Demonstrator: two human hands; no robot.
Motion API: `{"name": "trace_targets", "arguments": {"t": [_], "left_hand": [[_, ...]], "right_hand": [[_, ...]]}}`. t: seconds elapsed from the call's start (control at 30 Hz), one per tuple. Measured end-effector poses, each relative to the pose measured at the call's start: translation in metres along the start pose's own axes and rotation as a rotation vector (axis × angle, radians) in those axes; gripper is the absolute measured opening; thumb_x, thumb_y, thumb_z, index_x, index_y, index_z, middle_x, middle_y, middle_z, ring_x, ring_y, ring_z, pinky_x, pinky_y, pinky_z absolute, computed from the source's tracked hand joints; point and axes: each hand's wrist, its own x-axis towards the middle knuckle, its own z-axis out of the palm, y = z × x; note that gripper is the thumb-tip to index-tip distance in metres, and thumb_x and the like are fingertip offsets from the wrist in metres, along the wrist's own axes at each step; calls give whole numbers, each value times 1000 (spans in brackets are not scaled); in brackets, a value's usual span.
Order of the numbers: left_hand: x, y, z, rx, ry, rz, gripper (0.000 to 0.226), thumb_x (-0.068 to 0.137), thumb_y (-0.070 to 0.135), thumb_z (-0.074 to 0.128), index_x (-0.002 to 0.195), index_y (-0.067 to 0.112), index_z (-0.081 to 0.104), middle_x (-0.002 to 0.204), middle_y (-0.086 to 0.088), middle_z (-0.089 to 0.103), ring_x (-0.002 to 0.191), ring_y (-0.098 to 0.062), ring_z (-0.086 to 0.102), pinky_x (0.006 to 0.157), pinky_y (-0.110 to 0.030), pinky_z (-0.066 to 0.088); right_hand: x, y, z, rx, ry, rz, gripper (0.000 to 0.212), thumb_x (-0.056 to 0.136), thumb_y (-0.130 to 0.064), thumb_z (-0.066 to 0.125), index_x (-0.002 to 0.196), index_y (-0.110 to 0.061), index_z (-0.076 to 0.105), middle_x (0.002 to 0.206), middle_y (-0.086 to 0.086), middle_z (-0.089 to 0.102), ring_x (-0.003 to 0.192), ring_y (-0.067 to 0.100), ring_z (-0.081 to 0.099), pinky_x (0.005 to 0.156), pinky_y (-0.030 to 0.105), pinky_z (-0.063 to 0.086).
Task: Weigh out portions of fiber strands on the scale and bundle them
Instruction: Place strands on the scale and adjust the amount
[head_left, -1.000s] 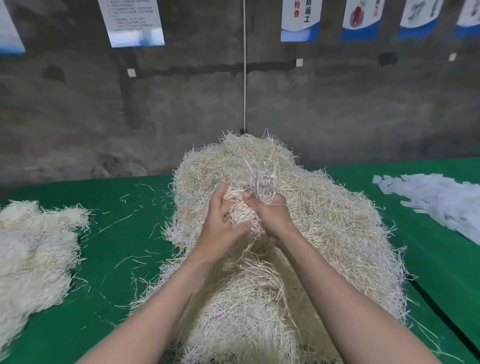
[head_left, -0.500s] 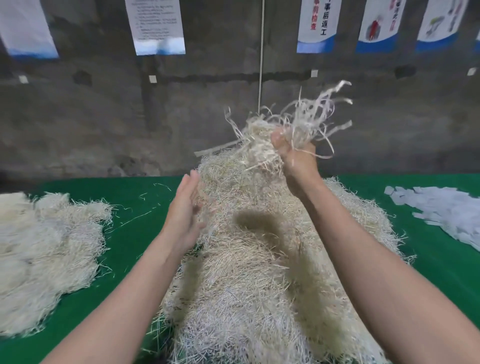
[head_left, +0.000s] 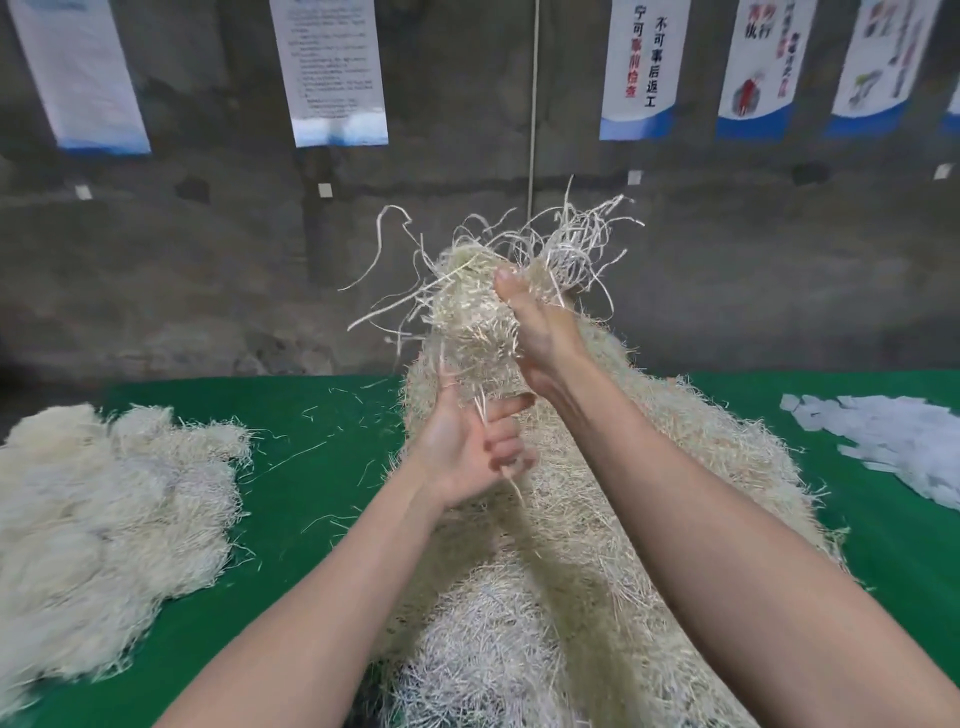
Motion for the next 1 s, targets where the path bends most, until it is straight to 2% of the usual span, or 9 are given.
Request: {"name": "trace_targets", "arguments": {"t": [0.1,0.23,0.3,0.4,0.57,0.73,0.83,0.93,1.0], "left_hand": [[-10,15,-11,-182,187,150,35,96,41,43,85,11,57,53,6,35,41,-8,35,46,-24,42],[-19,21,-18,-82,278,121,38,92,38,48,113,7,50,110,-22,59,98,-37,58,89,-67,39],[-30,17,-24,-109,241,93,75,76,62,57,119,2,46,119,-33,55,108,-45,56,98,-66,35],[-55,4,-46,27,282,155,83,71,56,68,132,2,46,100,-24,68,98,-36,64,91,-40,50],[-97,-60,-97,743,854,154,74,89,57,43,147,14,26,145,-19,39,131,-33,40,105,-42,33],[-122,-105,-145,609,1005,264,58,97,40,45,144,10,26,148,-10,32,121,-14,34,95,-29,24],[-131,-122,-165,566,1071,213,54,98,36,44,140,9,23,143,-15,33,121,-22,37,97,-34,26],[-139,-139,-176,573,1127,82,47,98,35,43,137,16,23,138,-18,40,123,-33,41,108,-44,28],[-142,-149,-175,592,1121,-17,46,98,36,44,137,17,29,134,-21,47,120,-37,47,103,-48,36]], "right_hand": [[-8,2,-12,-191,41,-59,59,90,-46,54,127,0,48,66,-2,66,49,4,49,48,14,37],[-44,36,-11,-357,-192,-17,58,79,-62,47,122,-23,48,121,-2,49,113,12,49,82,-9,26],[-66,64,-6,-368,-283,16,29,82,-50,59,97,-32,42,105,-6,54,97,8,56,79,8,48],[-90,105,-7,-420,-324,77,16,87,3,59,102,0,60,97,16,67,83,11,66,68,18,55],[-135,151,-15,-434,-382,369,25,77,-19,76,82,0,61,96,29,64,89,37,65,60,11,51],[-171,178,-23,-331,-164,420,61,74,0,74,115,-26,36,93,3,59,67,15,67,60,37,58],[-196,189,-27,-523,-37,95,58,79,-8,71,112,-42,38,111,-23,48,89,-1,57,81,26,53],[-222,203,-21,-628,-430,37,82,81,-23,67,132,-63,18,147,-34,13,138,-5,16,113,29,23],[-235,219,-15,-764,-633,111,90,81,-33,67,135,-66,3,153,-25,-6,139,-3,-8,114,33,2]]}}
